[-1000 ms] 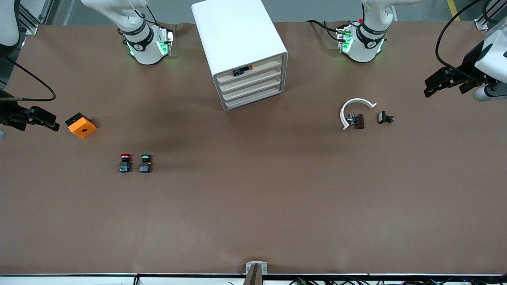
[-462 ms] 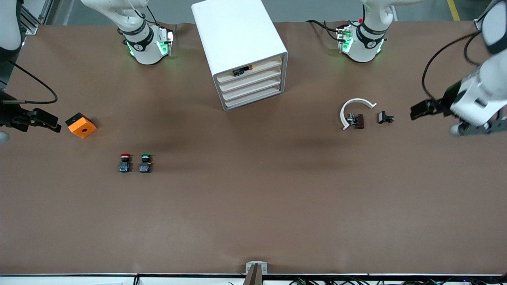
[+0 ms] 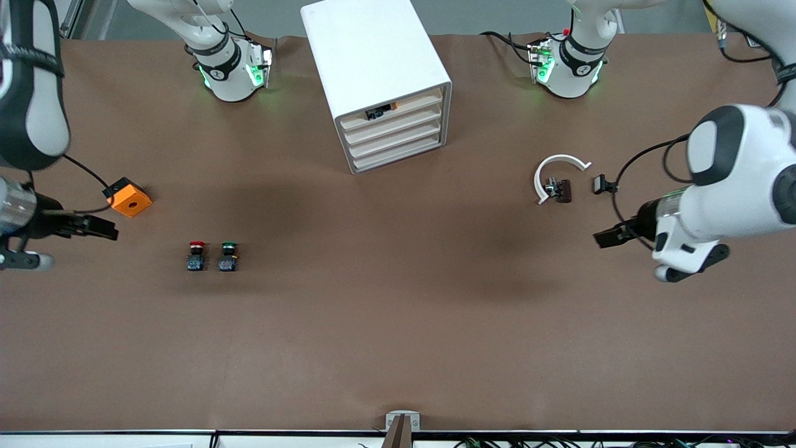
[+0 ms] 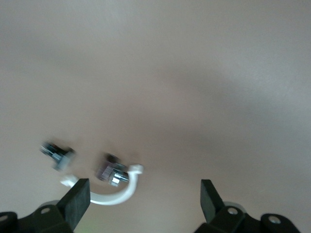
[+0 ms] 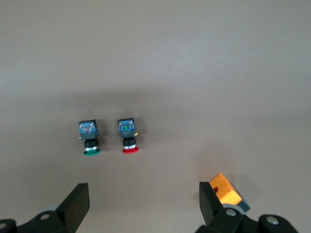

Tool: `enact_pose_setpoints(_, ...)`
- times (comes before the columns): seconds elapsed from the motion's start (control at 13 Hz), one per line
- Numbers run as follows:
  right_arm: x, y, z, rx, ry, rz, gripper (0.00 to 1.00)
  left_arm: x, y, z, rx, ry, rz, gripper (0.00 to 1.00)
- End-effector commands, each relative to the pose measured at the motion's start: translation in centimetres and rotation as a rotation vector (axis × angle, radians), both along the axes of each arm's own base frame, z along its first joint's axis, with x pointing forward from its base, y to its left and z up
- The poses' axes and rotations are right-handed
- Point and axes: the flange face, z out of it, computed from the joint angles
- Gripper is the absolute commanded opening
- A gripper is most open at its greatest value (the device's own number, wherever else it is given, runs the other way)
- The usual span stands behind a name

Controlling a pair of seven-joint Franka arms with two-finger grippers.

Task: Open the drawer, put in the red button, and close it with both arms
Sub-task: 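Move the left gripper to the drawer while the right gripper reaches the buttons, then grasp the drawer handle with the left gripper while the right gripper grasps the red button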

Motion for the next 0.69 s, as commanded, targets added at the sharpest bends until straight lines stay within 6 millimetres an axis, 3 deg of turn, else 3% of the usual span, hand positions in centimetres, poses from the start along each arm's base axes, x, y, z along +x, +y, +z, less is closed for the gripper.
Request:
enact_pose_setpoints(0.0,0.9,0.9,-3.7,-0.011,-0.014,0.033,1.0,0.2,-5.1,-2.9,0.01,0.093,0.211,1.0)
enact_pose_setpoints(0.31,1.2,3.4,-10.1,-0.012,-0.005,0.075,1.0,-2.8,-15.5,-10.0,0.098,0.283,0.434,1.0)
enact_pose_setpoints(0.46,1.7,3.5,-12.4,-0.015,-0.009,0.078,1.0,-5.9,-22.0,-13.4,0.162,0.405,0.578,1.0)
enact_pose_setpoints(0.62,1.6,3.4,-14.6,-0.016,-0.003,0.078,1.0,-9.0,-26.7,-16.8,0.228,0.51,0.67,1.0)
